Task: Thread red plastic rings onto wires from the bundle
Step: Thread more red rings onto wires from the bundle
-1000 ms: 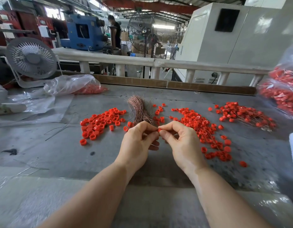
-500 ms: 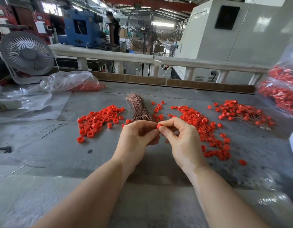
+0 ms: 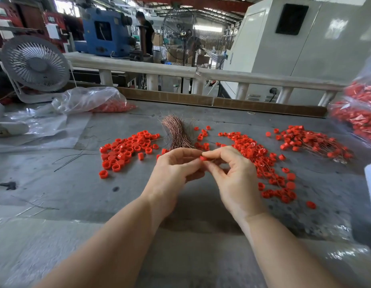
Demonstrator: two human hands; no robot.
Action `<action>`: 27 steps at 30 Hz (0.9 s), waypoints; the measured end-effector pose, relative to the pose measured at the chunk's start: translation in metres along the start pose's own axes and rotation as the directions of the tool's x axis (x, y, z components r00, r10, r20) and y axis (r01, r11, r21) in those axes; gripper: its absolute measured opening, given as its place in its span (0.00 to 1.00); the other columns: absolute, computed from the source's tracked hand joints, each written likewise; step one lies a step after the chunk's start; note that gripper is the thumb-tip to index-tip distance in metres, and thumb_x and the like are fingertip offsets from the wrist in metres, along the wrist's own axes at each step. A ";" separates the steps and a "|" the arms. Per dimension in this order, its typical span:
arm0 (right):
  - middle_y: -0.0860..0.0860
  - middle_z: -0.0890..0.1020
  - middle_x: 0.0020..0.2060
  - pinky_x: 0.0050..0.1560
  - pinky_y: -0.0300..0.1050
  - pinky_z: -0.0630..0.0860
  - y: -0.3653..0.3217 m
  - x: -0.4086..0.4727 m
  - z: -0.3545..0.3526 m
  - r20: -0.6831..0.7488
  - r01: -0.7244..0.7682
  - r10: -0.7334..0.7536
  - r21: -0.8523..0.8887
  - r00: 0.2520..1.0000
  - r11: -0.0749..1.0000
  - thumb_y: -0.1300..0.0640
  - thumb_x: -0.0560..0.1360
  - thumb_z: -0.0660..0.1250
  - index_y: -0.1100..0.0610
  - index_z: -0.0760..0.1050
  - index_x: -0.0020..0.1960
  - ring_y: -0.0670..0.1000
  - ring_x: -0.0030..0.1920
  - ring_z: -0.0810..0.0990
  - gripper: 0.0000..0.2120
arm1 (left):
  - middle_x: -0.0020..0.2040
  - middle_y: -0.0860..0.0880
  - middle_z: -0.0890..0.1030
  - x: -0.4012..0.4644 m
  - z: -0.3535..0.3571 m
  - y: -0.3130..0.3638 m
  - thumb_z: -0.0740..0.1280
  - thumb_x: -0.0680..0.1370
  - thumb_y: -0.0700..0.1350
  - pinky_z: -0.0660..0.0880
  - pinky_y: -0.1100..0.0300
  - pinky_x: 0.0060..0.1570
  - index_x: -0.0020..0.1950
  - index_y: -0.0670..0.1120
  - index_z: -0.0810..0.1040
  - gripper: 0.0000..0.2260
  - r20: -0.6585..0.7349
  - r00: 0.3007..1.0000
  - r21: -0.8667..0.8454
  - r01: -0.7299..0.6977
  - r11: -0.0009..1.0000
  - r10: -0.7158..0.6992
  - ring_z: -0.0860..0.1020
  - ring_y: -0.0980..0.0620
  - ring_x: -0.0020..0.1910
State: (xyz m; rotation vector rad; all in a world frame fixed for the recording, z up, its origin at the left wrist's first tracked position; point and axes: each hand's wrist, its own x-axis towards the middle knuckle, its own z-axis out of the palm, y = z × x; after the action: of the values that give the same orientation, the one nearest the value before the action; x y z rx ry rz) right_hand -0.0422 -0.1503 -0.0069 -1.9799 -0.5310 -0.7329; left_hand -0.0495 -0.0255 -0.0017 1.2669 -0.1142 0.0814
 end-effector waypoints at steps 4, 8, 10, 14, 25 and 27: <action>0.47 0.81 0.39 0.42 0.40 0.77 0.001 -0.001 0.002 0.004 0.005 -0.005 -0.027 1.000 1.000 0.66 0.68 0.72 0.54 0.79 0.46 0.44 0.39 0.78 0.11 | 0.32 0.48 0.82 0.003 -0.001 0.000 0.65 0.73 0.31 0.79 0.66 0.36 0.41 0.40 0.78 0.06 -0.023 0.996 -0.194 0.081 0.978 -0.087 0.80 0.56 0.31; 0.46 0.80 0.37 0.41 0.37 0.75 0.001 0.000 0.002 -0.052 -0.001 -0.001 -0.030 0.999 1.000 0.64 0.68 0.73 0.55 0.79 0.45 0.44 0.38 0.78 0.09 | 0.32 0.48 0.82 0.005 -0.006 0.000 0.63 0.74 0.31 0.80 0.64 0.35 0.41 0.40 0.77 0.07 -0.010 0.988 -0.282 0.143 0.949 -0.152 0.80 0.57 0.30; 0.47 0.80 0.37 0.39 0.33 0.73 -0.001 -0.001 0.001 -0.060 0.038 -0.041 -0.054 0.997 0.998 0.64 0.69 0.73 0.56 0.80 0.44 0.44 0.38 0.77 0.06 | 0.32 0.48 0.83 0.005 -0.007 -0.001 0.62 0.75 0.31 0.79 0.64 0.34 0.42 0.41 0.77 0.07 0.008 0.985 -0.282 0.170 0.944 -0.174 0.80 0.57 0.30; 0.48 0.80 0.36 0.39 0.38 0.73 -0.003 -0.001 0.000 -0.055 0.102 -0.106 -0.081 0.993 0.992 0.63 0.70 0.71 0.57 0.80 0.40 0.45 0.36 0.76 0.02 | 0.33 0.46 0.83 0.006 -0.006 -0.001 0.61 0.75 0.30 0.79 0.64 0.33 0.42 0.41 0.78 0.09 0.026 0.979 -0.332 0.200 0.922 -0.203 0.81 0.54 0.31; 0.50 0.79 0.36 0.40 0.42 0.74 -0.004 0.000 -0.001 -0.052 0.122 -0.129 -0.121 0.990 0.985 0.64 0.70 0.71 0.59 0.79 0.39 0.47 0.37 0.76 0.02 | 0.34 0.44 0.83 0.006 -0.005 0.001 0.60 0.75 0.29 0.80 0.64 0.35 0.33 0.42 0.84 0.18 0.053 0.978 -0.356 0.206 0.911 -0.200 0.81 0.53 0.32; 0.50 0.79 0.35 0.40 0.43 0.74 -0.004 0.000 -0.001 -0.052 0.112 -0.120 -0.130 0.991 0.985 0.64 0.70 0.71 0.59 0.79 0.39 0.47 0.37 0.76 0.02 | 0.33 0.45 0.82 0.006 -0.005 0.002 0.61 0.74 0.30 0.79 0.64 0.34 0.34 0.41 0.84 0.16 0.043 0.979 -0.346 0.201 0.917 -0.198 0.81 0.54 0.31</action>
State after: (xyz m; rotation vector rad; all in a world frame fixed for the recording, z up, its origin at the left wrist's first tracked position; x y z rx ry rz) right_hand -0.0456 -0.1495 -0.0038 -2.0501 -0.5801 -0.9153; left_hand -0.0431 -0.0199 -0.0005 0.9170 -0.0032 -0.1166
